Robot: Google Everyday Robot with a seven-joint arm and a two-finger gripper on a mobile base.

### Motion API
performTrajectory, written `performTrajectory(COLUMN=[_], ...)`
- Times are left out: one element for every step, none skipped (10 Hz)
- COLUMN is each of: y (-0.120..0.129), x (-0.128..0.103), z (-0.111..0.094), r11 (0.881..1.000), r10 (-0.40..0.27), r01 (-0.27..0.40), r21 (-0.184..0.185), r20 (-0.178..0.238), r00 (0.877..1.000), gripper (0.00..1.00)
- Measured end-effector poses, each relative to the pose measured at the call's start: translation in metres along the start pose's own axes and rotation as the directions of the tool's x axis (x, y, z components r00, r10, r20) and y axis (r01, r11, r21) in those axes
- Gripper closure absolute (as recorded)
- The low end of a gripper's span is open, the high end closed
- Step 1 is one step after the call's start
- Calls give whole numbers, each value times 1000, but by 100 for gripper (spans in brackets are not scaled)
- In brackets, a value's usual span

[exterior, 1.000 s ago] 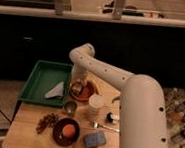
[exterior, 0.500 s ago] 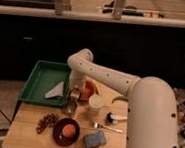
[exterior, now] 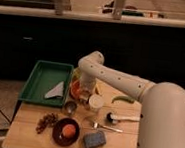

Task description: Wipe red bowl with eraser

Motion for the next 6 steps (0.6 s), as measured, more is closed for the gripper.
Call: performTrajectory(y=[1,5,5,-1,-9,-15], x=[6,16,21,29,40,46], z=[0,-1,-2,-4,-5,-6], r11=[1000,999,999,999,999,999], r10=[16,39,47,51,46,38], r01=[-16,-39,-47,-52,-46,-38], r21=[-4,-7,-9,-5,-5,-4], r20=[-10,-28,-40,-50,-65,-72], r00=[1000,999,998,997,997,997], gripper=[100,100,100,100,100,100])
